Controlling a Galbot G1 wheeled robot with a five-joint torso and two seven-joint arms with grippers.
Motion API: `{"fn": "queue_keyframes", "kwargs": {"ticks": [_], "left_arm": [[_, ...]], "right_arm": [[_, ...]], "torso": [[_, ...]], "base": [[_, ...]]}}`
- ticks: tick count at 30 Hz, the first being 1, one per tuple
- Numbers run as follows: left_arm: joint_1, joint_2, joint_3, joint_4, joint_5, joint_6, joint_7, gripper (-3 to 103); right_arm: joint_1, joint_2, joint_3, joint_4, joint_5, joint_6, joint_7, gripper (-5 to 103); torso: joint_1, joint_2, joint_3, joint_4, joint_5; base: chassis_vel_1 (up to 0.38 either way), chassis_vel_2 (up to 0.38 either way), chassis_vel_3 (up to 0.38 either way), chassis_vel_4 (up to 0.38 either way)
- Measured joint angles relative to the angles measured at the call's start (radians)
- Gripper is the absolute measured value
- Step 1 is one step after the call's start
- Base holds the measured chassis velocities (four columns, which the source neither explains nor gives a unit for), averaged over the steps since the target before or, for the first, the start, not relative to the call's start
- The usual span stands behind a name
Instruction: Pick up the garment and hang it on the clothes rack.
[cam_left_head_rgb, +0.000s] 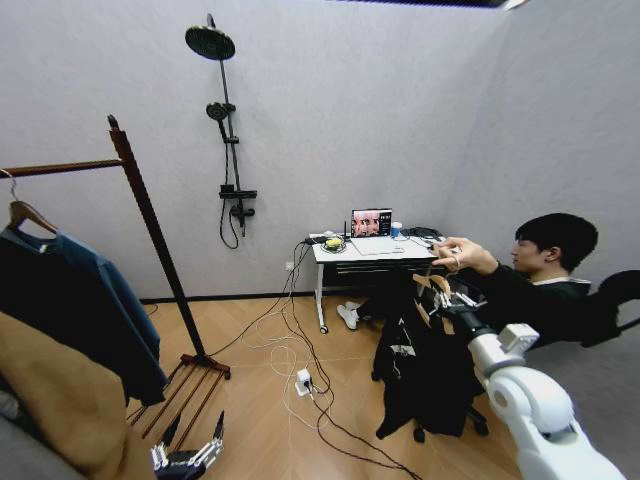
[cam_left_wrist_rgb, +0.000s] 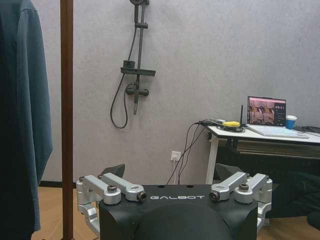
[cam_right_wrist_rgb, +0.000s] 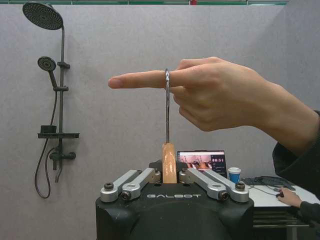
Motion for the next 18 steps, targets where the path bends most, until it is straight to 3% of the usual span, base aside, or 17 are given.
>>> {"fn": "queue_keyframes", "kwargs": {"ticks": [18], "left_arm": [[0.000,0.000,0.000,0.000,0.000,0.000,0.000,100]], "right_arm": [[-0.067,0.046,-0.021,0.029,-0.070,0.066,-0.071,10]], "torso": [[0.000,0.000,0.000,-0.0001,0.0000]], "base": [[0.000,0.000,0.000,0.000]]}}
